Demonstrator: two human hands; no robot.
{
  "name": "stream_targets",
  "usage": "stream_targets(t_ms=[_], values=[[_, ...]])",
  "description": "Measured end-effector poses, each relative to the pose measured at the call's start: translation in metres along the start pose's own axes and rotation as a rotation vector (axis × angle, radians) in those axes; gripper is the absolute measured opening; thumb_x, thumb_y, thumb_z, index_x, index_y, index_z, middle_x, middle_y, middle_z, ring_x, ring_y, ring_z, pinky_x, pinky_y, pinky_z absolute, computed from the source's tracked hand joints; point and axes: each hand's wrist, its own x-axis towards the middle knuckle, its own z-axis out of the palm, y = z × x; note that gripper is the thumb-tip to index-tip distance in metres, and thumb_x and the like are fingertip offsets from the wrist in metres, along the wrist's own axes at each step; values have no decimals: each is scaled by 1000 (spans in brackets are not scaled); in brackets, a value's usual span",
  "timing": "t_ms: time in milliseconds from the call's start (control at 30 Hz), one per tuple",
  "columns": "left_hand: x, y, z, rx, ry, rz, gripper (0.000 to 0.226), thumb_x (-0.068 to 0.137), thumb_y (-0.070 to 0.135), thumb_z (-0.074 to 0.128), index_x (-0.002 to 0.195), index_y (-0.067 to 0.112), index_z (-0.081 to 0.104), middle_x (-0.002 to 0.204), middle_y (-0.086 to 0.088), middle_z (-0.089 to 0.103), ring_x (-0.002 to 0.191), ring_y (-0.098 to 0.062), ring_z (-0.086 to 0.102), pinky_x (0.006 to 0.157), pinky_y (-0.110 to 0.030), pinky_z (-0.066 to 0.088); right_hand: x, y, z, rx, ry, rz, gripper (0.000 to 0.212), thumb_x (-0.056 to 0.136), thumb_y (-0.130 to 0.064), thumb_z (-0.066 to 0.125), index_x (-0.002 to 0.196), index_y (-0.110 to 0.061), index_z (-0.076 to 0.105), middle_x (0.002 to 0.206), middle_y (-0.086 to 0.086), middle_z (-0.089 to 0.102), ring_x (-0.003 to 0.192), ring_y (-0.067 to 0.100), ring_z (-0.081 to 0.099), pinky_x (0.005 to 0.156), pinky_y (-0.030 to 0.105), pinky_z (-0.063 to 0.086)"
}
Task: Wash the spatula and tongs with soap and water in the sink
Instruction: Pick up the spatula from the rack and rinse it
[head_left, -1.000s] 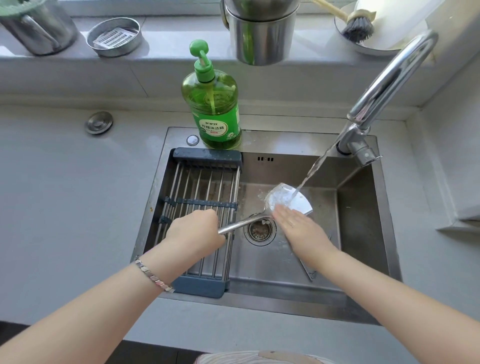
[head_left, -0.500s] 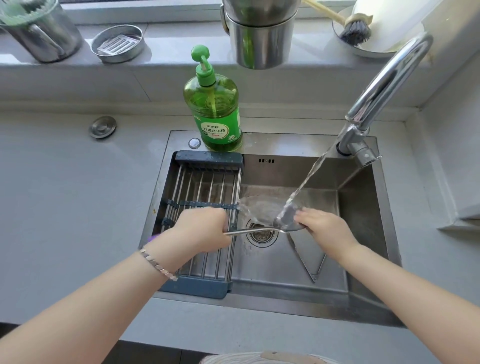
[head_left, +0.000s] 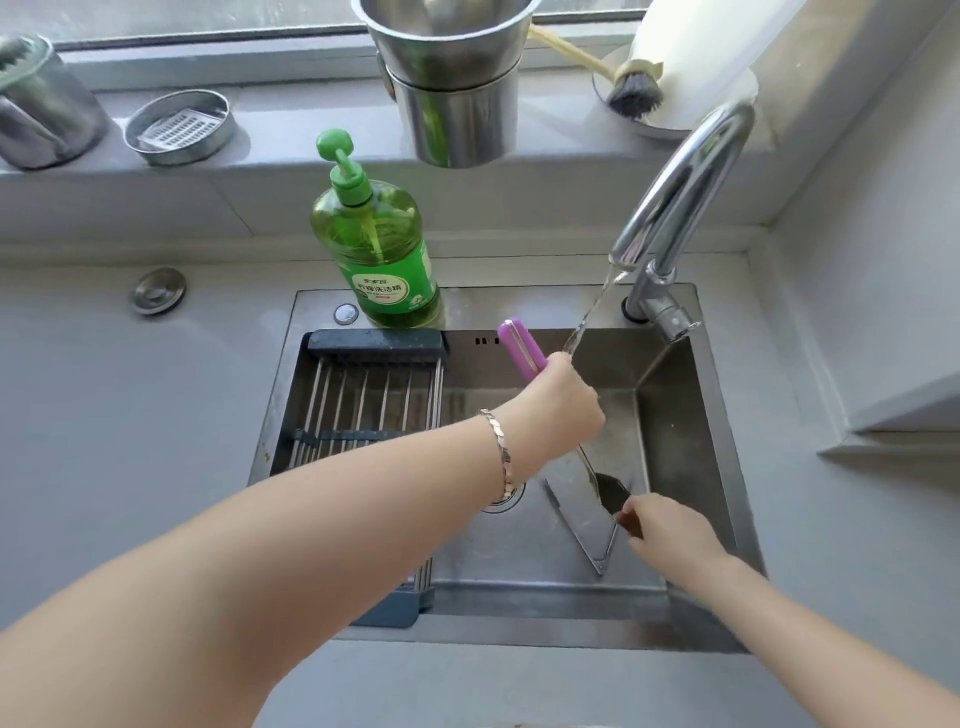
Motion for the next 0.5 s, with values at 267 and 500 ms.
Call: stream_targets(t_ms=[267,500], values=[[8,12,1,162,3,92,18,89,10,52,101,11,66,96,-4,69,88,-25,67,70,-33,44,17,-3,10,220,-102,94,33,88,-13,54,121,-14,57,119,4,64,106,20,60,90,30,50],[-19,-15,27,-426,-83,-291,16,90,20,41,87,14,56,78,-3,56,73,-26,59,61,-29,40,43,-13,-78,915,441,164,57,89,-1,50,142,-2,31,143,12,42,130,23,43,105,29,32]])
